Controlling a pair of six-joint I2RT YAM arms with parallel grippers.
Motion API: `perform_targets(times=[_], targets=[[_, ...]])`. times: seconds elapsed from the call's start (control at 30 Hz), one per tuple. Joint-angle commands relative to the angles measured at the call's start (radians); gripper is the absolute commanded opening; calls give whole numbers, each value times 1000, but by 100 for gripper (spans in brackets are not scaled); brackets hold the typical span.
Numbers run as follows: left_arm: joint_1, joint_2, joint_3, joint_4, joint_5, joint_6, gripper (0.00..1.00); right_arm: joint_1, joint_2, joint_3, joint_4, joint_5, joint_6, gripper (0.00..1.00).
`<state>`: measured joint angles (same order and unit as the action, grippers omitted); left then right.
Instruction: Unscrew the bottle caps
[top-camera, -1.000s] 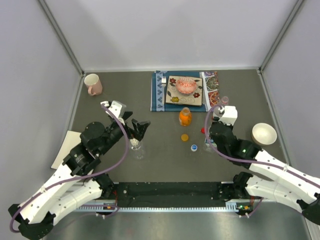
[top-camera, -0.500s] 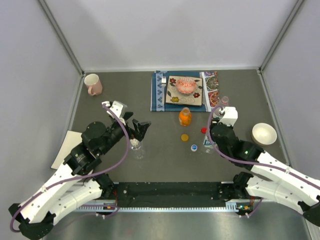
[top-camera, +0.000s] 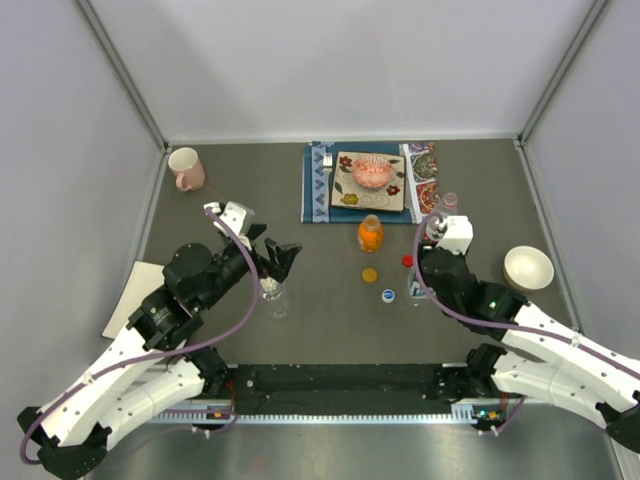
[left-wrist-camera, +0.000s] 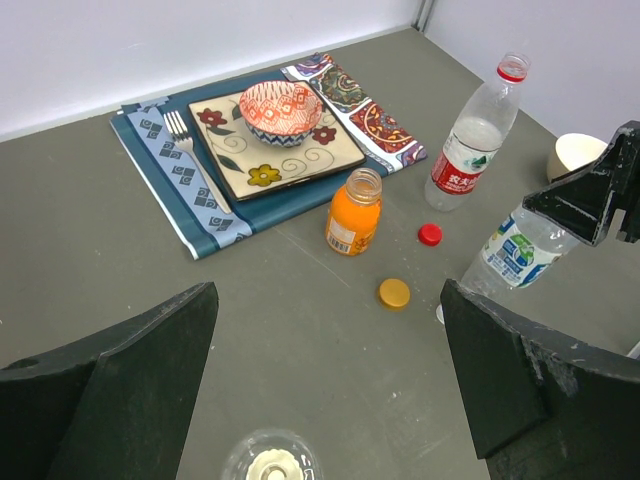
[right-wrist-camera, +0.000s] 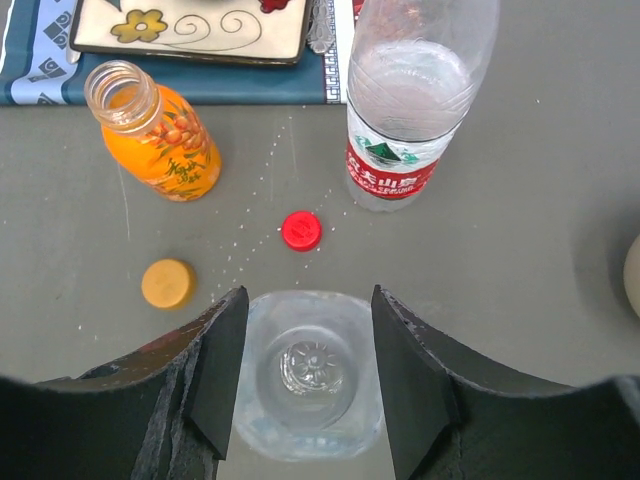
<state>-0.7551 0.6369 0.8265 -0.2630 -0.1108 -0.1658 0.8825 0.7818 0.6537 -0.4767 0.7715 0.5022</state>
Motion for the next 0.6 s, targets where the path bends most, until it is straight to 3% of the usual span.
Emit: perform_targets(times=[0.0, 0.57], targets=[[2, -6, -4, 28, 0, -5, 99, 1, -12, 40, -3, -12, 12, 53], [0, -9, -12, 27, 7, -9, 99, 1, -21, 47, -8, -29, 15, 53]])
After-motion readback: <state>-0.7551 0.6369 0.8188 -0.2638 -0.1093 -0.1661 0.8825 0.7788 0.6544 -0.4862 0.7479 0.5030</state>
